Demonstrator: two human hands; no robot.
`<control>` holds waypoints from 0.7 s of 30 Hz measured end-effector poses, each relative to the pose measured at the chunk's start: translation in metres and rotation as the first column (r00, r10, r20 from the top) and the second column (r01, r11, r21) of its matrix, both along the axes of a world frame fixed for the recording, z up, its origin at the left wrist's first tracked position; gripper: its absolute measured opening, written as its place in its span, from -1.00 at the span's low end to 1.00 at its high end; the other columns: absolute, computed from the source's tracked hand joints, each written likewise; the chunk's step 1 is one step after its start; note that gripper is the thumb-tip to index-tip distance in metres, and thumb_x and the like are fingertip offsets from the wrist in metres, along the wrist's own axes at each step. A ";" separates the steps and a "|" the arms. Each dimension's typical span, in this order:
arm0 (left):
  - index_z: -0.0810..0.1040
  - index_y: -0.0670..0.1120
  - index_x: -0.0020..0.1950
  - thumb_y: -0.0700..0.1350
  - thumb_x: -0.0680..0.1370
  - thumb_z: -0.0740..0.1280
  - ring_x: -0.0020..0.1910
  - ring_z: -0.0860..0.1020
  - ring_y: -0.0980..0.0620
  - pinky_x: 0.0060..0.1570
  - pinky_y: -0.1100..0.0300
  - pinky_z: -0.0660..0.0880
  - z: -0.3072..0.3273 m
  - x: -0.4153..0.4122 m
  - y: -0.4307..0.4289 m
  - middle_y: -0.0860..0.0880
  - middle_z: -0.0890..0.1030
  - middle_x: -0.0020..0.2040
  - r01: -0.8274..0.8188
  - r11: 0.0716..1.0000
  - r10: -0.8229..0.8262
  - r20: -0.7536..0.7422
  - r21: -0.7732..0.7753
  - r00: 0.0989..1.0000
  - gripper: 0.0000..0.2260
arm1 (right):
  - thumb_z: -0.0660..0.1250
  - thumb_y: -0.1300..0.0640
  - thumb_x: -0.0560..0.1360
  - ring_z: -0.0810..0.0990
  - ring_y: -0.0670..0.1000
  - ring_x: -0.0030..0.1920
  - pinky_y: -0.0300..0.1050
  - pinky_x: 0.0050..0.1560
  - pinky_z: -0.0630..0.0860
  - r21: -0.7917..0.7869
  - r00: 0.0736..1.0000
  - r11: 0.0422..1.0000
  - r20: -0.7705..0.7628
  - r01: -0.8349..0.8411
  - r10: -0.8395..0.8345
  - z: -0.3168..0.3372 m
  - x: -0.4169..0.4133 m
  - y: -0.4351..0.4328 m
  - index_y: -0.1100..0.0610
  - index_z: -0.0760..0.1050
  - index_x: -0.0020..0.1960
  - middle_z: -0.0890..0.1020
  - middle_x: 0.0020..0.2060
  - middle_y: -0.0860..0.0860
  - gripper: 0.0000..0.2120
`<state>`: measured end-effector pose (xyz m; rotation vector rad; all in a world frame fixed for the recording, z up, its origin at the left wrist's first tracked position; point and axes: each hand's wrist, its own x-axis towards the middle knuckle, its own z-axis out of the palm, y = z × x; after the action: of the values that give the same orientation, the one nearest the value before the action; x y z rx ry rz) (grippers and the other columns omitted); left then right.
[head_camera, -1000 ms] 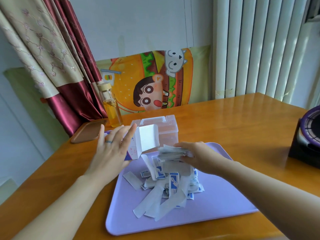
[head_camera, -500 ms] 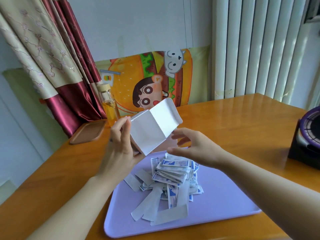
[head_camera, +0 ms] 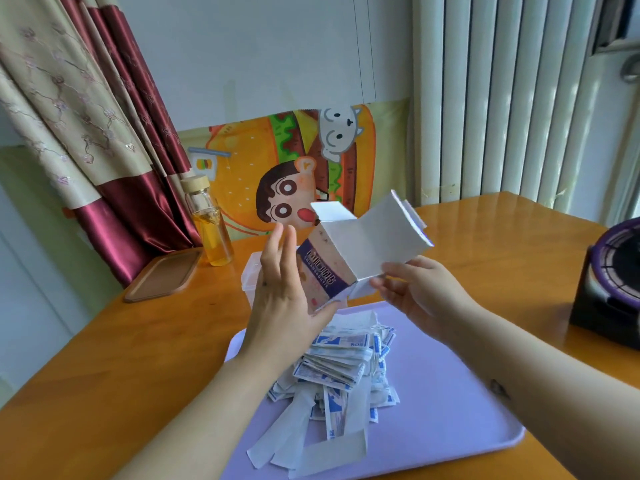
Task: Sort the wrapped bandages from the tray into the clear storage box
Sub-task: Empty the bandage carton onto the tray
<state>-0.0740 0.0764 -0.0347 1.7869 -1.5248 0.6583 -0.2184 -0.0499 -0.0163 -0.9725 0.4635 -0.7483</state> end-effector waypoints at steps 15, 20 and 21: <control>0.04 0.13 0.52 0.15 0.55 0.23 0.52 -0.02 -0.03 0.45 -0.06 -0.01 -0.029 0.064 -0.039 0.07 -0.06 0.56 -0.356 0.747 0.420 0.016 0.561 0.907 -0.40 | 0.15 0.39 0.54 0.63 0.10 -0.16 -0.08 -0.02 0.58 0.478 0.925 0.794 -0.135 0.374 -0.354 -0.052 0.043 -0.074 0.30 0.39 0.03 0.55 -0.07 0.22 -0.90; -0.05 0.12 0.53 0.15 0.55 0.22 0.53 -0.09 -0.04 0.45 -0.14 0.00 -0.035 0.080 -0.053 0.05 -0.11 0.56 -0.390 0.710 0.437 0.067 0.587 0.897 -0.35 | 0.08 0.23 0.62 0.62 0.13 -0.03 -0.17 -0.08 0.57 0.396 0.921 0.835 -0.242 0.381 -0.305 -0.056 0.047 -0.095 0.26 0.32 0.05 0.54 0.10 0.18 -0.89; -0.05 0.12 0.54 0.15 0.55 0.22 0.53 -0.09 -0.04 0.45 -0.13 0.00 -0.037 0.082 -0.055 0.05 -0.07 0.56 -0.391 0.712 0.435 0.072 0.584 0.898 -0.34 | 0.08 0.18 0.62 0.62 0.12 -0.05 -0.19 -0.15 0.54 0.373 0.912 0.839 -0.264 0.397 -0.315 -0.057 0.046 -0.097 0.24 0.31 0.08 0.53 0.08 0.17 -0.87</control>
<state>0.0078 0.0214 -0.0713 2.6509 -1.3673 0.3202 -0.1722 -0.1473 -0.0729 -0.5533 0.9572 -0.8470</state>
